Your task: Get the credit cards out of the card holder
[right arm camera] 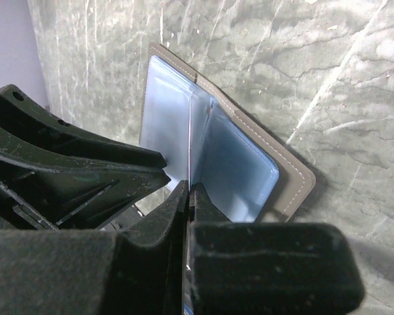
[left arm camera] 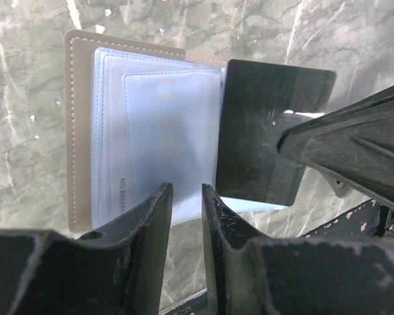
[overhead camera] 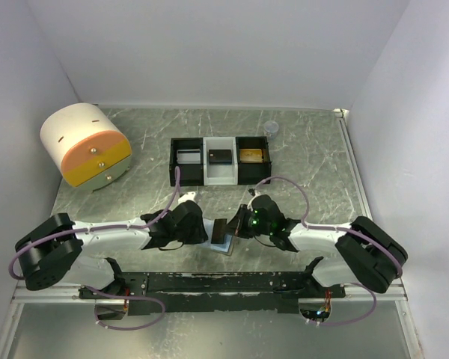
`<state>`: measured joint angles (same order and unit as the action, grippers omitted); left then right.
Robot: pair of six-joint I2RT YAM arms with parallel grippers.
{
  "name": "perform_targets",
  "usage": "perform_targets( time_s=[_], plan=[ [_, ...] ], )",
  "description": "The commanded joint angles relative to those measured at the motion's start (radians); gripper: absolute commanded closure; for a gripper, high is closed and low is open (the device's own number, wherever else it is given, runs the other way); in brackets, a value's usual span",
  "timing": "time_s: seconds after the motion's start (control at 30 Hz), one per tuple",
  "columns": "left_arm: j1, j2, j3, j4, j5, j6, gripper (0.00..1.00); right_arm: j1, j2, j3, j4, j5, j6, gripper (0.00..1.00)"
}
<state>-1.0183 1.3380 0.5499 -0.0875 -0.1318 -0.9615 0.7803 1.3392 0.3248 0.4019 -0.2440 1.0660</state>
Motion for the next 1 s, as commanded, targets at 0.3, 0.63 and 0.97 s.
perform_targets(
  time_s=[0.3, 0.63, 0.97],
  plan=[
    [0.058, -0.101, 0.098, -0.212, -0.053, 0.146, 0.43, -0.002, -0.173, 0.106, -0.288, 0.163, -0.191, 1.0],
    [0.271, -0.162, 0.228, -0.357, 0.046, 0.358, 0.22, -0.001, -0.302, 0.097, -0.198, 0.221, -0.383, 1.0],
    [0.391, -0.256, 0.311, -0.467, -0.052, 0.532, 0.0, 0.0, -0.324, 0.198, -0.228, 0.373, -0.746, 1.0]
  ],
)
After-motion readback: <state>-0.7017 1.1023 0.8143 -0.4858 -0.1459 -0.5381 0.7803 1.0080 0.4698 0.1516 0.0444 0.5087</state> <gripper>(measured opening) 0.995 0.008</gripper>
